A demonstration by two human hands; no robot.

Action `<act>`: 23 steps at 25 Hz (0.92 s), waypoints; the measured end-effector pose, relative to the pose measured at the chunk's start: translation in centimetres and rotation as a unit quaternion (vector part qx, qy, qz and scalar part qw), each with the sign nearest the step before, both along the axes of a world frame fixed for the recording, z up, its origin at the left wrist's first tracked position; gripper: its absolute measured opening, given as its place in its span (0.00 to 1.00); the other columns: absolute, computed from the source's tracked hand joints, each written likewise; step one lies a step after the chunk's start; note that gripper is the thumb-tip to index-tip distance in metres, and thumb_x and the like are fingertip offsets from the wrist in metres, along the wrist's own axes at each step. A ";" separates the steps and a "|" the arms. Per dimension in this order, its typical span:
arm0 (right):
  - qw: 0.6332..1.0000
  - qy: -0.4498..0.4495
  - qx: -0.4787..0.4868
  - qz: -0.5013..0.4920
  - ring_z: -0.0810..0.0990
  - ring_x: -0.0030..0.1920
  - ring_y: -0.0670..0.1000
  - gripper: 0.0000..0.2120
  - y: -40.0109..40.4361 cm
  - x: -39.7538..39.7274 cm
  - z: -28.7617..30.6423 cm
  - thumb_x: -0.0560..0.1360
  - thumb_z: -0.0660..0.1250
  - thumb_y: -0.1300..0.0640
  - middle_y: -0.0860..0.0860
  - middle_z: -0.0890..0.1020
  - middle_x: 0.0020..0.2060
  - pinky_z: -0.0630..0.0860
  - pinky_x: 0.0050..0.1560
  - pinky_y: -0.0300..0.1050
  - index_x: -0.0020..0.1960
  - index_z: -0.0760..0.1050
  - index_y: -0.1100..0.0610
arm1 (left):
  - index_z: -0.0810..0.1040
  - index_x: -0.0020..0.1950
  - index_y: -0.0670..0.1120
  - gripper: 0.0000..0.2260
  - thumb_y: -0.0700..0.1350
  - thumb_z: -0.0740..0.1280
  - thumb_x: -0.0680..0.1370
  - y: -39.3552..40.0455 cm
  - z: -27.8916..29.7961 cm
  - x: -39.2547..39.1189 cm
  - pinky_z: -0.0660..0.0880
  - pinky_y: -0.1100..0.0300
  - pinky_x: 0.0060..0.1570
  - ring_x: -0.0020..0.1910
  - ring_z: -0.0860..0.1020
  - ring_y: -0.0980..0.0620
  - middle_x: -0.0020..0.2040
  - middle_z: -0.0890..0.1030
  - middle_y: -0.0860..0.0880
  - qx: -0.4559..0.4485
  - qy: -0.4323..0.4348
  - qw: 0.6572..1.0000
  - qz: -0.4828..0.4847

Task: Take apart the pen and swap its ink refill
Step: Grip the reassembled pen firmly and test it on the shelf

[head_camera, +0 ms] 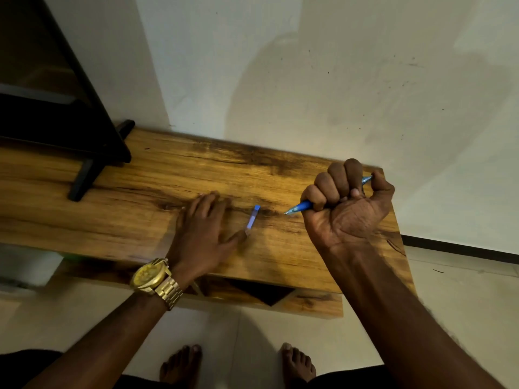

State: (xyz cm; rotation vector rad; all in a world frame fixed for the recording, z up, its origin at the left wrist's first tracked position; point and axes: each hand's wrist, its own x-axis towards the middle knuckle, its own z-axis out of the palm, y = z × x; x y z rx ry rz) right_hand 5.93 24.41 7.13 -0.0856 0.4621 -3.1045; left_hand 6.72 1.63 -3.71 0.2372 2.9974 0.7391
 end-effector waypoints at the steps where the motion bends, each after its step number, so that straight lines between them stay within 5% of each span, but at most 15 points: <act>1: 1.000 -0.001 -0.018 0.002 0.54 0.25 0.47 0.21 0.1 0.0 -0.1 0.76 0.56 0.43 0.46 0.57 0.26 0.56 0.25 0.40 0.29 0.64 0.54 | 0.74 0.77 0.56 0.35 0.74 0.63 0.76 -0.1 0.8 0.0 0.70 0.39 0.76 0.80 0.69 0.49 0.79 0.74 0.53 0.088 0.020 0.996 0.000; 4: 0.998 0.002 -0.061 0.008 0.56 0.25 0.47 0.22 0.2 -0.2 -0.4 0.77 0.57 0.44 0.47 0.58 0.26 0.59 0.25 0.42 0.29 0.66 0.56 | 0.85 0.55 0.53 0.12 0.57 0.77 0.77 0.3 2.9 0.4 0.82 0.52 0.55 0.55 0.84 0.58 0.53 0.87 0.58 0.362 0.013 0.932 0.002; 7: 0.998 -0.013 -0.068 0.008 0.56 0.25 0.47 0.21 0.3 -0.3 -0.6 0.76 0.56 0.47 0.47 0.58 0.26 0.59 0.24 0.42 0.28 0.66 0.56 | 0.82 0.45 0.51 0.10 0.55 0.77 0.75 1.1 3.7 1.0 0.78 0.64 0.41 0.44 0.82 0.57 0.43 0.85 0.55 0.449 -0.005 0.893 -0.028; 13: 0.998 -0.027 -0.061 0.019 0.56 0.25 0.47 0.20 0.1 -0.2 -1.3 0.76 0.55 0.49 0.47 0.58 0.25 0.56 0.25 0.41 0.28 0.66 0.56 | 0.77 0.38 0.47 0.16 0.53 0.81 0.72 1.6 3.5 1.0 0.74 0.48 0.31 0.35 0.76 0.35 0.35 0.79 0.45 0.471 0.046 0.879 -0.055; 17: 0.998 -0.028 -0.039 0.027 0.55 0.25 0.47 0.20 -0.3 -0.1 -1.5 0.76 0.55 0.49 0.47 0.58 0.25 0.55 0.26 0.41 0.28 0.66 0.56 | 0.78 0.37 0.55 0.13 0.53 0.82 0.71 1.8 3.8 1.1 0.75 0.58 0.33 0.33 0.77 0.44 0.35 0.80 0.52 0.473 0.047 0.877 -0.066; 23: 0.999 -0.027 -0.020 0.038 0.54 0.25 0.47 0.20 -1.0 0.1 -1.7 0.75 0.56 0.48 0.46 0.57 0.25 0.55 0.26 0.41 0.28 0.66 0.56 | 0.77 0.37 0.59 0.13 0.54 0.82 0.71 1.8 4.3 1.1 0.75 0.58 0.32 0.33 0.78 0.57 0.35 0.81 0.56 0.449 0.068 0.888 -0.071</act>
